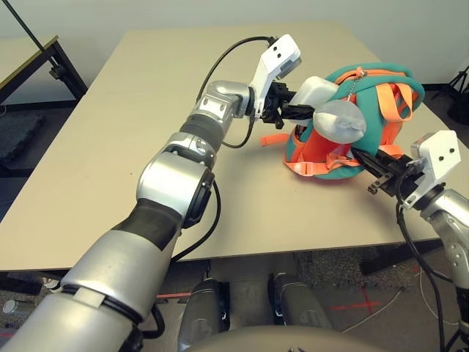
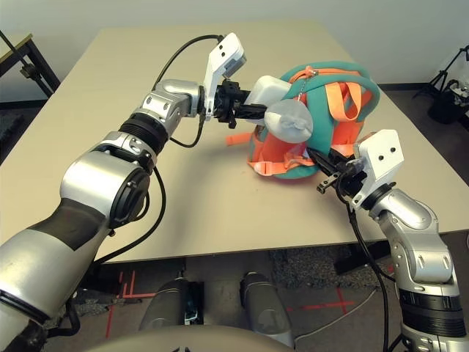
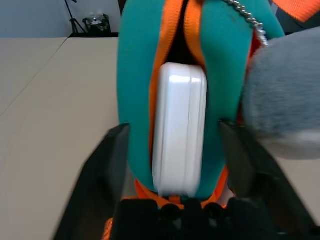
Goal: Put the pencil case into the backpack and zip it.
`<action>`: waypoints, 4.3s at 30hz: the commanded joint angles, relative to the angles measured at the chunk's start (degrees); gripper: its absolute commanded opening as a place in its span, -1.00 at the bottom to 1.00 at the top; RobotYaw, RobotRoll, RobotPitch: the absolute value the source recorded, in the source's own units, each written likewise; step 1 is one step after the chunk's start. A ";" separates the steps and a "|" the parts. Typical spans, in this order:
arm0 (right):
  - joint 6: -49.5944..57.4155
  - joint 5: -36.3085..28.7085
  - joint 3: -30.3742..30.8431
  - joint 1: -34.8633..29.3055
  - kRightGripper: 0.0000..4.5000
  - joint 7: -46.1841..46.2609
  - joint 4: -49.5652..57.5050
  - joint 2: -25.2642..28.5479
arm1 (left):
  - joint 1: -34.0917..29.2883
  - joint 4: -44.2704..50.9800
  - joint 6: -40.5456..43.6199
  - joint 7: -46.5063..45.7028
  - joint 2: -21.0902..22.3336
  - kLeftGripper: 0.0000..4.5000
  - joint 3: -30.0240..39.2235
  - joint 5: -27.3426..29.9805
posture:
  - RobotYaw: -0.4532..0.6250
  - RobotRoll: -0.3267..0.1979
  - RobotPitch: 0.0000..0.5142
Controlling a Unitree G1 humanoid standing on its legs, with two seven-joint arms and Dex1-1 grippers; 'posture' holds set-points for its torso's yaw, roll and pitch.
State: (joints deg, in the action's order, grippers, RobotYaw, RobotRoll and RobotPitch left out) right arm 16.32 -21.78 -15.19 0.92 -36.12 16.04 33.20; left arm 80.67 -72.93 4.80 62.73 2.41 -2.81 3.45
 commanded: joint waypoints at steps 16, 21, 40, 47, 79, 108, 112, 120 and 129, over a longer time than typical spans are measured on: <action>-0.59 0.87 1.95 2.27 -0.91 -1.38 -2.08 0.55 | 0.39 2.88 3.56 7.21 7.48 1.00 4.72 2.30 | -0.73 0.25 -0.88; -0.64 0.89 1.90 2.64 -0.91 -1.59 -2.46 0.68 | -1.36 5.39 6.15 10.87 9.30 0.73 5.07 3.07 | -0.72 0.25 -0.87; -0.83 1.03 2.29 3.30 -0.91 -1.52 -2.82 0.39 | -6.83 10.69 9.43 8.05 4.91 -1.00 2.83 2.80 | -0.73 0.25 -0.87; -0.87 0.90 1.85 2.58 -0.91 -1.36 -2.34 0.39 | -5.58 6.47 7.05 3.77 2.84 -1.00 3.05 2.29 | -0.77 0.25 -0.85; -0.27 0.59 1.74 1.59 -0.91 -0.46 0.35 0.52 | -3.70 -1.14 4.00 -6.21 -5.89 -1.00 3.35 -0.13 | -0.88 0.25 -0.85; -1.14 2.05 5.75 8.84 -0.91 -3.57 -3.68 1.22 | -4.73 25.99 18.06 11.56 8.59 -0.56 5.90 10.29 | -0.72 0.25 -0.90; -1.15 2.08 5.88 9.21 -0.91 -3.68 -3.79 1.32 | -6.71 34.57 23.13 13.77 9.68 0.11 3.97 12.50 | -0.72 0.25 -0.91; -1.38 2.39 5.75 9.12 -0.91 -3.94 -3.98 1.44 | -8.91 44.02 26.64 17.64 13.73 1.00 -3.00 12.08 | -0.73 0.25 -0.91; -2.01 2.84 6.54 10.09 -0.91 -4.26 -5.03 1.43 | -7.76 38.72 14.37 16.83 12.66 1.00 -11.96 4.98 | -0.72 0.25 -0.94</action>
State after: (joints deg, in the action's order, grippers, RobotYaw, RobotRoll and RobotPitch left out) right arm 15.25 -19.06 -9.79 10.19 -39.16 11.10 34.43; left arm 71.70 -32.24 21.70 79.90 15.47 -13.14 10.44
